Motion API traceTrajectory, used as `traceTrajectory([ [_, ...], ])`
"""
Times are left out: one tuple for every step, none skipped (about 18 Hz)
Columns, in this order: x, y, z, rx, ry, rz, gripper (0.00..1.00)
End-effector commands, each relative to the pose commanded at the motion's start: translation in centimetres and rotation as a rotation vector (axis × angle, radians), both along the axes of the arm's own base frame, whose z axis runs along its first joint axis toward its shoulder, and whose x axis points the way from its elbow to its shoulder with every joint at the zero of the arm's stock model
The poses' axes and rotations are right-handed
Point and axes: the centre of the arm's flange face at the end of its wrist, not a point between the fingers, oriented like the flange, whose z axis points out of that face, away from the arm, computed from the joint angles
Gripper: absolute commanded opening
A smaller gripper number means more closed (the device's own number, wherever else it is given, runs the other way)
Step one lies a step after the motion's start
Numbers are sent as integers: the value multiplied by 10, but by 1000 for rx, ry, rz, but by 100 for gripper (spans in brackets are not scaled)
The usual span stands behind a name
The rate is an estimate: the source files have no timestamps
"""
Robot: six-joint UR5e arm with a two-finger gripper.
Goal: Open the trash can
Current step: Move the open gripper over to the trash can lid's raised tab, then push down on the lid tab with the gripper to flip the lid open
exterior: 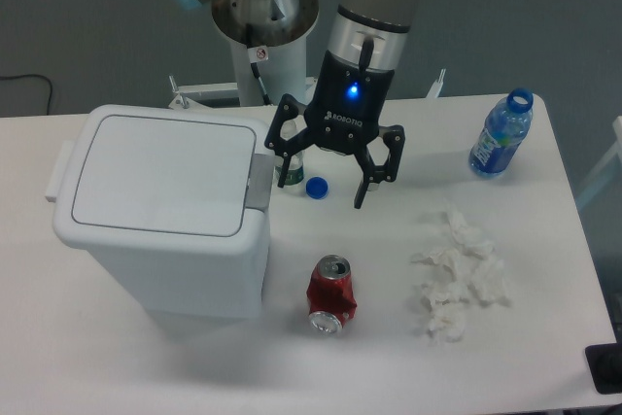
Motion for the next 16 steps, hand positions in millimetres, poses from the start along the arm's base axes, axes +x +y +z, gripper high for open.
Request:
traceTrajectory([
  [1,0,1,2,0,-1,100],
  [0,-1,2,3,2,1,100],
  [1,0,2,4,0,0,100],
  [1,0,2,4,0,0,100],
  [1,0,2,4,-1,1,100],
  [2,0,3,5,0,0,100],
  [3,0,3,6,2,-2,100],
  [5,2,4,6,2,-6,100],
  [7,3,4,6,2,-9,100],
  [7,3,2,4,-1,-9,100],
  [7,3,2,3,0,-9,100],
  [7,3,1,2,-1,-9,100],
  [8,3,1,2,-1,-10,100],
  [8,3,0,2,-1,-10,100],
  [8,4,0,1,-2,-13,100],
  [8,4,0,1,-3,-12,100],
])
